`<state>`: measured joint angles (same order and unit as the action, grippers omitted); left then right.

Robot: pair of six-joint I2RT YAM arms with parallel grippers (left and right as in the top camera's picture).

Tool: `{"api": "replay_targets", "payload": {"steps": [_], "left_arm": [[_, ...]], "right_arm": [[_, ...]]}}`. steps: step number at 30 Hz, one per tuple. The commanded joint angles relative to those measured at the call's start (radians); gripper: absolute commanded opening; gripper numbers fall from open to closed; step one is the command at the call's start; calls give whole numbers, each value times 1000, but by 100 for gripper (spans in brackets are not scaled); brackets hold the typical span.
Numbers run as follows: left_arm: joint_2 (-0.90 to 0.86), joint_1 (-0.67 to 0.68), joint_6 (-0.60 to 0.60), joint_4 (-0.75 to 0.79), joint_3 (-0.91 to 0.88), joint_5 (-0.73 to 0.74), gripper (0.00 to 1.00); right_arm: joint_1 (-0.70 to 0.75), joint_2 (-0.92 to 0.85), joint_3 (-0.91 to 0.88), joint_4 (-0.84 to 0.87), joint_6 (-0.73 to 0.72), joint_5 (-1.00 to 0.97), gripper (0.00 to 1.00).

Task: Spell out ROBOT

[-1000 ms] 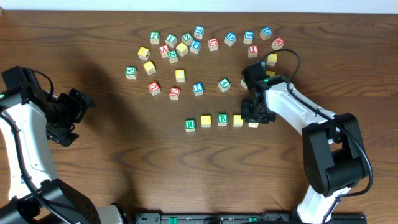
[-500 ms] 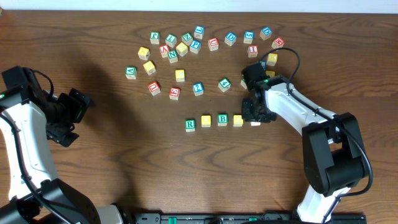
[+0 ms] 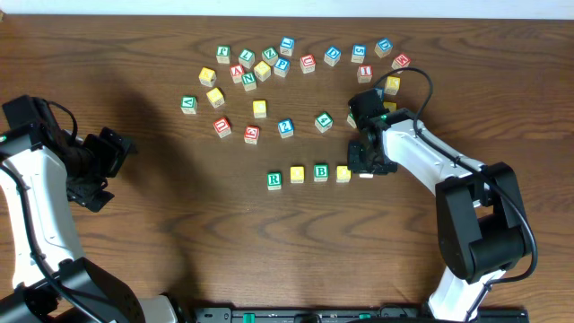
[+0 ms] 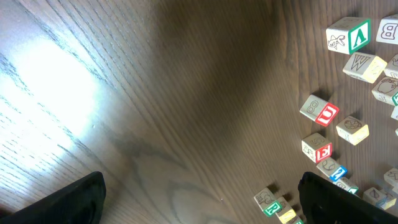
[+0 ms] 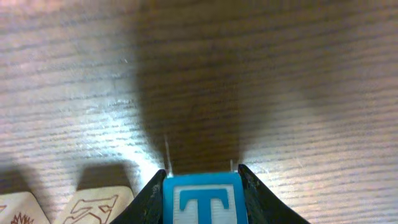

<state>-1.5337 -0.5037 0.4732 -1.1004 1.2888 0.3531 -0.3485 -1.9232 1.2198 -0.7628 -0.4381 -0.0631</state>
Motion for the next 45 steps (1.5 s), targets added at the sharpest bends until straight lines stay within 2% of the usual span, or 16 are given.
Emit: {"api": "replay_targets", "payload": {"steps": [1,20,27,39,45], "left_arm": [[3,-1,-9,-5,-10,-8,98],[3,-1,-9,-6,-10,-8,98],[3,-1,-10,-5,-10,-8,98],[3,-1,-9,2,-10,-8,98],[3,-1,-9,2,-10,-8,98]], "right_arm": [[-3,-1,-3,3,-10,-32,31],[-3,-1,6,18,-10,-44,25],[-3,2,34,53,-10,-113,21],[-3,26,45,118,-9,-145,22],[-3,40,45,19,-10,-41,25]]}}
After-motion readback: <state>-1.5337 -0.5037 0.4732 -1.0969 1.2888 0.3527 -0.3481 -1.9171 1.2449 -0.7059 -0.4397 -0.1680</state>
